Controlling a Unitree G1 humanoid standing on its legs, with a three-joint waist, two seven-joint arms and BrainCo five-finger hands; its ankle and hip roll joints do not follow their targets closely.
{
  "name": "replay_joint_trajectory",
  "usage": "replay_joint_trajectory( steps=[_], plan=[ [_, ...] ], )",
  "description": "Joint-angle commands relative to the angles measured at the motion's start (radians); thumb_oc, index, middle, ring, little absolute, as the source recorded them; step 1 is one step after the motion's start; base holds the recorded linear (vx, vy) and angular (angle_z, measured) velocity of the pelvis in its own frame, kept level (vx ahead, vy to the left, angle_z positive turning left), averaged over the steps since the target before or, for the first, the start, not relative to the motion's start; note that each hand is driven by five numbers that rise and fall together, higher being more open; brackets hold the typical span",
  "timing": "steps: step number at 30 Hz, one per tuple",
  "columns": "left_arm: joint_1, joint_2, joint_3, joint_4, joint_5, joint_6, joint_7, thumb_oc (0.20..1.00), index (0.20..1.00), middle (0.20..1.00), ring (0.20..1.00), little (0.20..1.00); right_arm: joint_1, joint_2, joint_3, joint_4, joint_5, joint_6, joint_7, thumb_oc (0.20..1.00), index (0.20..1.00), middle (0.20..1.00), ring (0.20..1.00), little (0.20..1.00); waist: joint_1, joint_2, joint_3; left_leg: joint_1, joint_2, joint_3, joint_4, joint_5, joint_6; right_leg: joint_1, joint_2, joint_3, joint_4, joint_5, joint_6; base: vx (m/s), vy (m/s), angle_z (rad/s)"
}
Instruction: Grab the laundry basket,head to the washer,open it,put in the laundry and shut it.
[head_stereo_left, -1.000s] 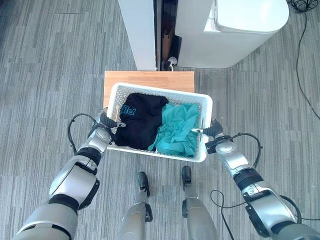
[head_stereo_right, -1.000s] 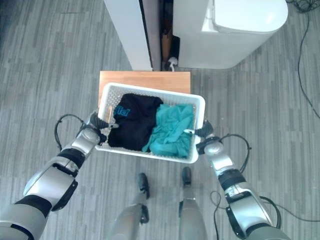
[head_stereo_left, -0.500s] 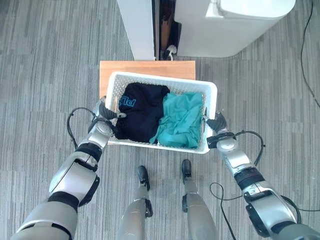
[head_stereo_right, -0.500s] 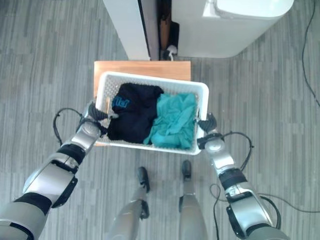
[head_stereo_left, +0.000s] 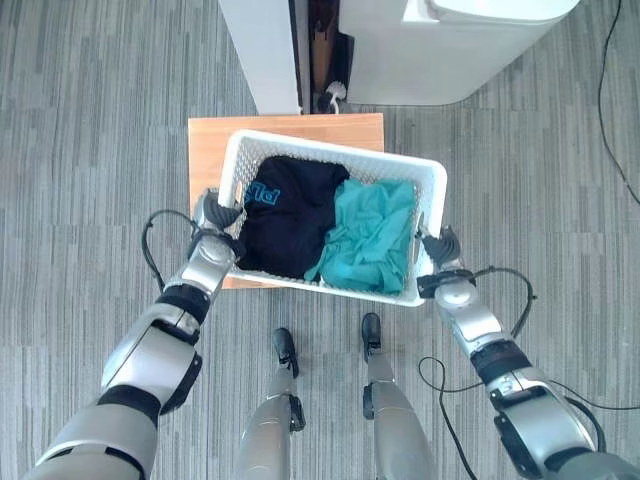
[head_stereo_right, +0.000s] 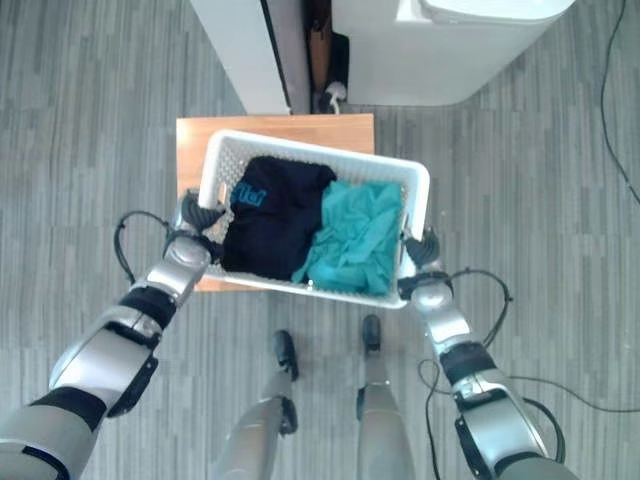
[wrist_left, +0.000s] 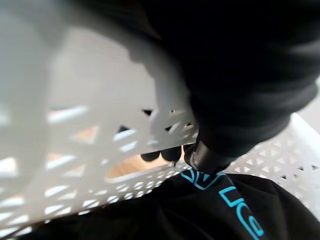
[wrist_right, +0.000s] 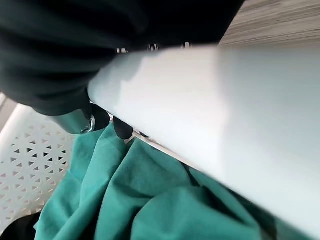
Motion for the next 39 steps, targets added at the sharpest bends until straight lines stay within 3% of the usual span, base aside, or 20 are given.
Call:
replay_joint_trajectory(
  steps=[1, 7, 18, 19, 20, 28, 32, 35, 37, 39],
  plan=[
    [-0.044, -0.028, 0.027, -0.006, -0.016, -0.084, -0.02, 0.2, 0.2, 0.2, 0.2, 0.2, -0.004, 0.011, -0.014, -0.076, 0.11, -0.108, 0.118, 0.2, 0.2, 0.2, 0.2, 0.2, 0.003, 0.017, 0.014, 0.072, 0.018, -0.043, 0.004, -0.083, -0.06, 0.042, -0.109, -0.039, 0.023, -0.014, 0.1, 0.0, 0.0, 0.0],
    [0.111, -0.039, 0.074, -0.153, -0.054, -0.106, -0.093, 0.2, 0.2, 0.2, 0.2, 0.2, 0.099, 0.029, -0.042, -0.083, 0.193, -0.129, 0.18, 0.2, 0.2, 0.2, 0.2, 0.2, 0.01, 0.027, 0.015, 0.143, 0.023, -0.044, 0.004, -0.097, -0.061, 0.089, -0.113, -0.042, 0.081, -0.061, 0.095, 0.03, 0.0, 0.0],
    [0.415, -0.132, 0.07, -0.299, -0.251, -0.108, -0.28, 0.2, 0.2, 0.2, 0.2, 0.2, 0.286, 0.028, -0.127, -0.102, 0.337, -0.106, 0.267, 0.2, 0.2, 0.2, 0.2, 0.2, 0.008, 0.032, -0.099, 0.327, 0.014, -0.034, 0.066, -0.171, -0.041, 0.311, -0.135, -0.08, 0.067, -0.114, 0.093, 0.07, -0.001, 0.05],
    [0.436, -0.145, 0.07, -0.304, -0.303, -0.106, -0.288, 0.2, 0.2, 0.2, 0.2, 0.2, 0.301, 0.029, -0.133, -0.11, 0.368, -0.106, 0.276, 0.2, 0.2, 0.2, 0.2, 0.2, 0.006, 0.029, -0.108, 0.33, 0.014, -0.034, 0.089, -0.183, -0.039, 0.322, -0.135, -0.079, 0.071, -0.119, 0.091, 0.05, -0.025, 0.01],
    [0.486, -0.196, 0.066, -0.299, -0.483, -0.092, -0.325, 0.2, 0.2, 0.2, 0.2, 0.2, 0.328, 0.034, -0.133, -0.107, 0.419, -0.108, 0.295, 0.2, 0.2, 0.2, 0.2, 0.2, 0.004, 0.019, -0.132, 0.343, 0.01, -0.035, 0.134, -0.211, -0.034, 0.352, -0.134, -0.078, 0.078, -0.131, 0.087, 0.04, -0.019, 0.01],
    [0.551, -0.197, 0.039, -0.317, -0.509, -0.063, -0.381, 0.2, 0.2, 0.2, 0.2, 0.2, 0.39, 0.027, -0.147, -0.1, 0.466, -0.092, 0.342, 0.2, 0.2, 0.2, 0.2, 0.2, 0.0, -0.016, -0.183, 0.369, 0.007, -0.027, 0.173, -0.25, -0.018, 0.382, -0.126, -0.068, 0.089, -0.133, 0.089, 0.01, -0.004, -0.05],
    [0.548, -0.171, 0.028, -0.359, -0.516, -0.053, -0.394, 0.2, 0.2, 0.2, 0.2, 0.2, 0.412, 0.013, -0.169, -0.135, 0.495, -0.091, 0.355, 0.2, 0.2, 0.2, 0.2, 0.2, -0.007, -0.037, -0.174, 0.331, -0.001, -0.032, 0.248, -0.278, -0.007, 0.351, -0.128, -0.044, 0.147, -0.145, 0.089, -0.08, 0.024, -0.05],
    [0.528, -0.158, 0.008, -0.381, -0.546, -0.049, -0.411, 0.2, 0.2, 0.2, 0.2, 0.2, 0.419, -0.001, -0.185, -0.164, 0.505, -0.095, 0.359, 0.2, 0.2, 0.2, 0.2, 0.2, -0.021, -0.05, -0.144, 0.281, -0.007, -0.029, 0.299, -0.29, -0.004, 0.306, -0.135, -0.026, 0.18, -0.131, 0.095, -0.16, 0.048, 0.0],
    [0.501, -0.164, 0.003, -0.362, -0.621, -0.047, -0.433, 0.2, 0.2, 0.2, 0.2, 0.2, 0.416, -0.022, -0.197, -0.188, 0.519, -0.082, 0.369, 0.2, 0.2, 0.2, 0.2, 0.2, -0.052, -0.056, -0.133, 0.221, -0.026, 0.024, 0.293, -0.287, 0.002, 0.218, -0.166, 0.025, 0.1, 0.059, 0.13, -0.26, 0.094, -0.07],
    [0.501, -0.174, 0.016, -0.354, -0.669, -0.049, -0.436, 0.2, 0.2, 0.2, 0.2, 0.2, 0.394, -0.028, -0.186, -0.165, 0.53, -0.079, 0.375, 0.2, 0.2, 0.2, 0.2, 0.2, -0.048, -0.036, -0.133, 0.207, -0.005, 0.056, 0.275, -0.276, 0.003, 0.181, -0.176, -0.006, 0.047, 0.088, 0.13, -0.14, 0.083, -0.72]
  ],
)
